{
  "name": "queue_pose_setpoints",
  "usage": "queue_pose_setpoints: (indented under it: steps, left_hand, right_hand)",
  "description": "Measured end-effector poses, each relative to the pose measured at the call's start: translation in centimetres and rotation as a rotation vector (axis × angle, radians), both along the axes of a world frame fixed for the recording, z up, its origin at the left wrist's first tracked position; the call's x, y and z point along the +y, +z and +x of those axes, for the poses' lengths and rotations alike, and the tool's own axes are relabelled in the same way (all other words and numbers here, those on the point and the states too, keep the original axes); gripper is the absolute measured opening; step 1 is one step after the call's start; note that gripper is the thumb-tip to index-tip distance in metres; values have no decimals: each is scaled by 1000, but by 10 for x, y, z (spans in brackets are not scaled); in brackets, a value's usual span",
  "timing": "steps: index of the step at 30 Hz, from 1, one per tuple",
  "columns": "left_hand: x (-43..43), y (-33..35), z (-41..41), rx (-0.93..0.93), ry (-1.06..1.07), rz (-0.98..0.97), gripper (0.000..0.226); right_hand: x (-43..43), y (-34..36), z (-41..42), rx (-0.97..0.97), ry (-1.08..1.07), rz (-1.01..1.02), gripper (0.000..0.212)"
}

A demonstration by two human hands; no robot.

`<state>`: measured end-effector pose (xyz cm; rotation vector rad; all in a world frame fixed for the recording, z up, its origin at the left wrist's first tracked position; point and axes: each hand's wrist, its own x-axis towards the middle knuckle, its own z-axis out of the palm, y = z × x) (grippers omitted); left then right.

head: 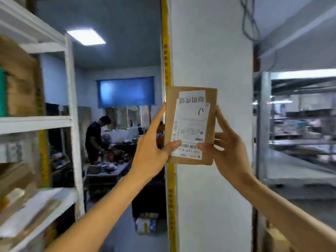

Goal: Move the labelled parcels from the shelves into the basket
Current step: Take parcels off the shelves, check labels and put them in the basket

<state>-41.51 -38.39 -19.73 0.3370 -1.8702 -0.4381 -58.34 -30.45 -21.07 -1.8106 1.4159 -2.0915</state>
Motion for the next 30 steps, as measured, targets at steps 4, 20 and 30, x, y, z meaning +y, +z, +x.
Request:
queue_pose_setpoints:
  steps: [4, 20, 30]
  left_hand:
    - [-5, -34, -117, -44, -220, 113, 91]
    - [56, -158, -401, -234, -787, 403, 90]
    - [70, -208, -491, -400, -1086, 422, 91]
  right_hand:
    - [34, -30, -89, -58, -250, 96, 96]
    - [149, -136, -279, -174, -935, 289, 100]
    - [170, -182, -308, -330, -1199, 356, 99]
